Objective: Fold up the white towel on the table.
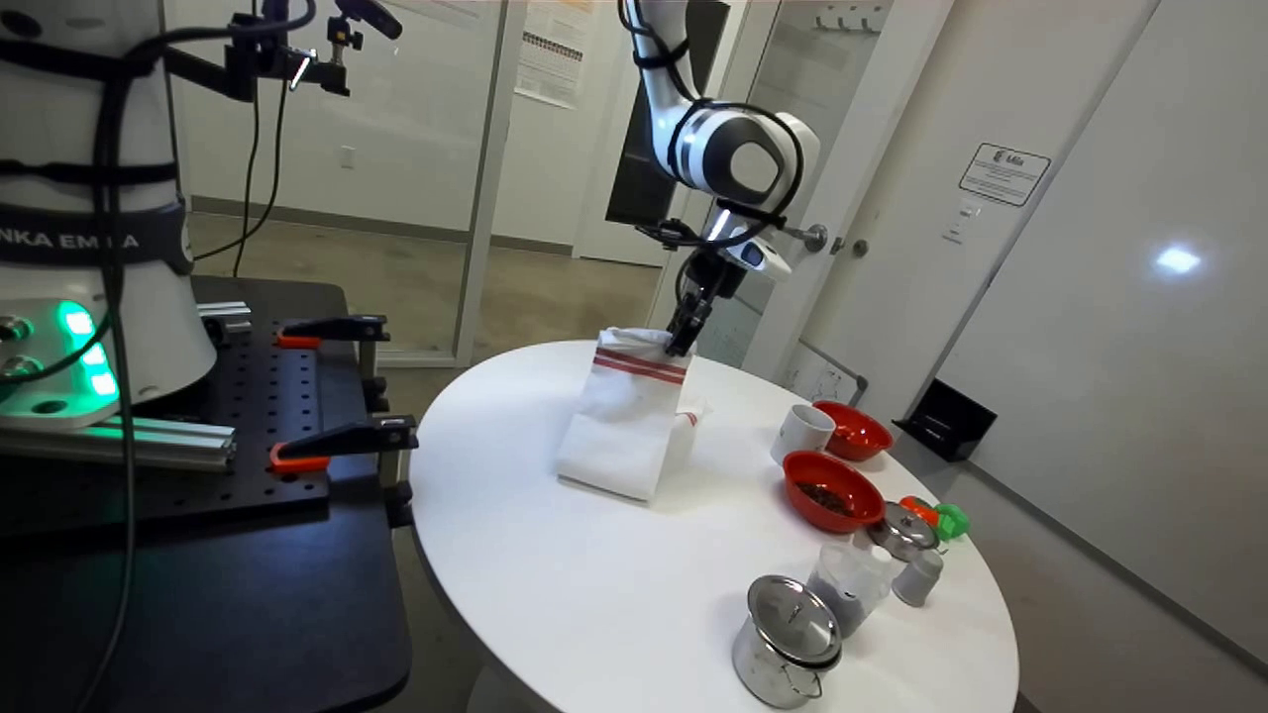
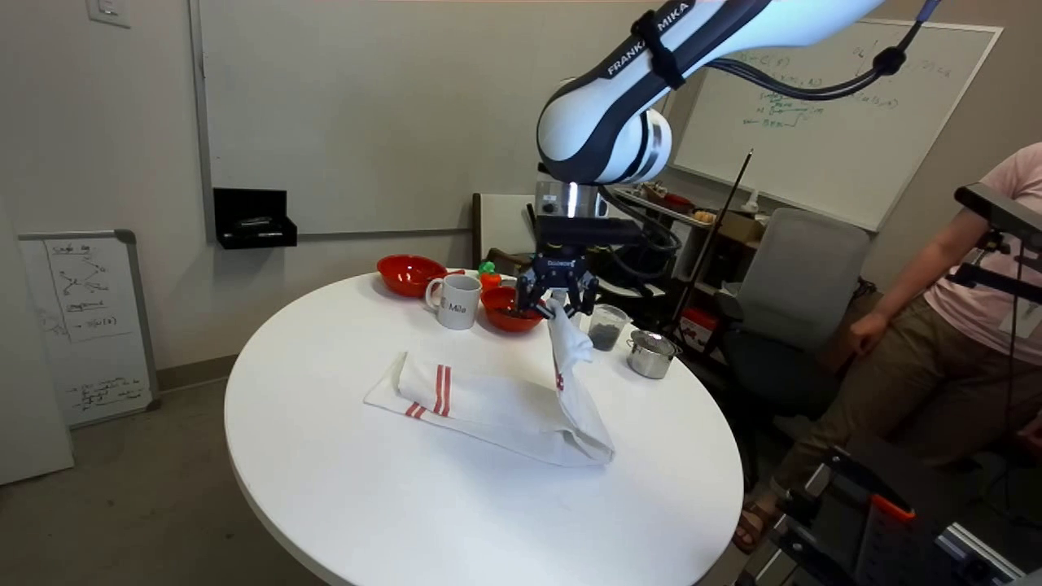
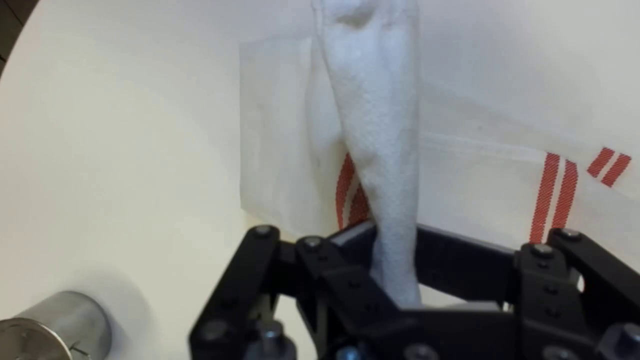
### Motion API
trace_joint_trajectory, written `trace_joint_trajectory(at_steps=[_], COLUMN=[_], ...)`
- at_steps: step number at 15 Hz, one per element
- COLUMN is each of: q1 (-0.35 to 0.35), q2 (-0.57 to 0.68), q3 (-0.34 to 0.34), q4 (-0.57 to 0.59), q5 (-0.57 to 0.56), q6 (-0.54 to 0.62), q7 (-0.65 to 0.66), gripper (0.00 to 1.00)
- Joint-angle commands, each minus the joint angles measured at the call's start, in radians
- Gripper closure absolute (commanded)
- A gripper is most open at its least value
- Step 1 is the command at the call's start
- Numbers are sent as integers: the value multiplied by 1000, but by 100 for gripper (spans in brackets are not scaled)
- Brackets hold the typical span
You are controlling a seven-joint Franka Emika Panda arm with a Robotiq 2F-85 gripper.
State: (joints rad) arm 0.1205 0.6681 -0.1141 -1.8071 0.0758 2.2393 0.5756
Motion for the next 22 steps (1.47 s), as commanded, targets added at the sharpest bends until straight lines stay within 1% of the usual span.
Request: trace_joint_trajectory(at_steps=[1,5,7,10,14,18,22], q1=[28,43,39,40,53,59,58], q2=[88,148,193,283,426,561,670], q3=[11,23,36,51,61,60,55], q4=[167,300,378,508,691,857,1025], q5=[-25,-13,10,33,26,22,18], q6=[-100,-163,-202,-255,-321,-369,-416], q7=[20,24,36,92,175,260,337], gripper=[100,100,100,100,100,100,100])
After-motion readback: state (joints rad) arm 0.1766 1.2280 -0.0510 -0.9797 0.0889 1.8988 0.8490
